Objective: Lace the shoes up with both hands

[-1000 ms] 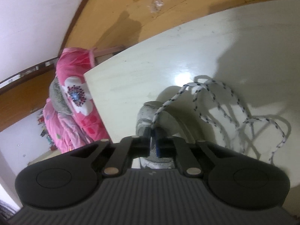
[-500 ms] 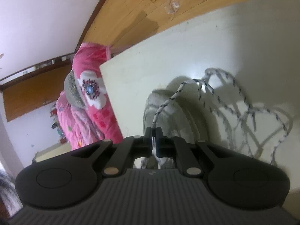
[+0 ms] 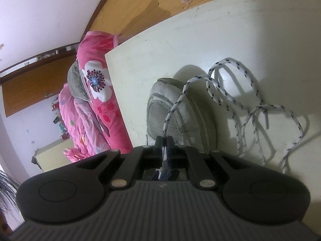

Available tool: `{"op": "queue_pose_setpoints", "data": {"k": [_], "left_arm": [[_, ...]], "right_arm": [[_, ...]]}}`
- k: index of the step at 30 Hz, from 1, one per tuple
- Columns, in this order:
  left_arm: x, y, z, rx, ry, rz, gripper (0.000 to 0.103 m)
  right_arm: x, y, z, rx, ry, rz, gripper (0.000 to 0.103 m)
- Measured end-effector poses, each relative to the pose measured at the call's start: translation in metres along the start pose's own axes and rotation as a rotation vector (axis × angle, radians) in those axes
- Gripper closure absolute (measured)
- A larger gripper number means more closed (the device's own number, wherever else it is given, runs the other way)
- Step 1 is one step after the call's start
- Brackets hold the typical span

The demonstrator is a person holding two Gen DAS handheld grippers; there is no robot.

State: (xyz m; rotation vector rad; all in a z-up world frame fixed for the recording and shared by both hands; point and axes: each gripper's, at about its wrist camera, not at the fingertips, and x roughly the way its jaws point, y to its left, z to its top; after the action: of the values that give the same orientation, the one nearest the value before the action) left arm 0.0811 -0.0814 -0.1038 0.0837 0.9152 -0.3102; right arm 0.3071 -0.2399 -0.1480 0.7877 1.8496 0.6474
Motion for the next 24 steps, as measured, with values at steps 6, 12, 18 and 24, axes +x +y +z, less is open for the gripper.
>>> {"op": "queue_pose_setpoints", "data": {"k": [6, 12, 18, 24], "left_arm": [[0.0016, 0.0, -0.0009, 0.01, -0.005, -0.001, 0.092], [0.0054, -0.0027, -0.0005, 0.011, -0.007, 0.002, 0.092], [0.0073, -0.0035, -0.0002, 0.013, -0.01, 0.0, 0.092], [0.0089, -0.0029, -0.0004, 0.019, -0.015, -0.003, 0.092]], "right_arm": [[0.0014, 0.0, 0.0011, -0.007, 0.016, -0.003, 0.1], [0.0028, 0.0008, 0.0029, -0.014, 0.024, -0.013, 0.1], [0.006, 0.0017, 0.0029, -0.02, 0.038, -0.016, 0.1], [0.0078, 0.0014, 0.0058, -0.03, 0.057, -0.021, 0.1]]}}
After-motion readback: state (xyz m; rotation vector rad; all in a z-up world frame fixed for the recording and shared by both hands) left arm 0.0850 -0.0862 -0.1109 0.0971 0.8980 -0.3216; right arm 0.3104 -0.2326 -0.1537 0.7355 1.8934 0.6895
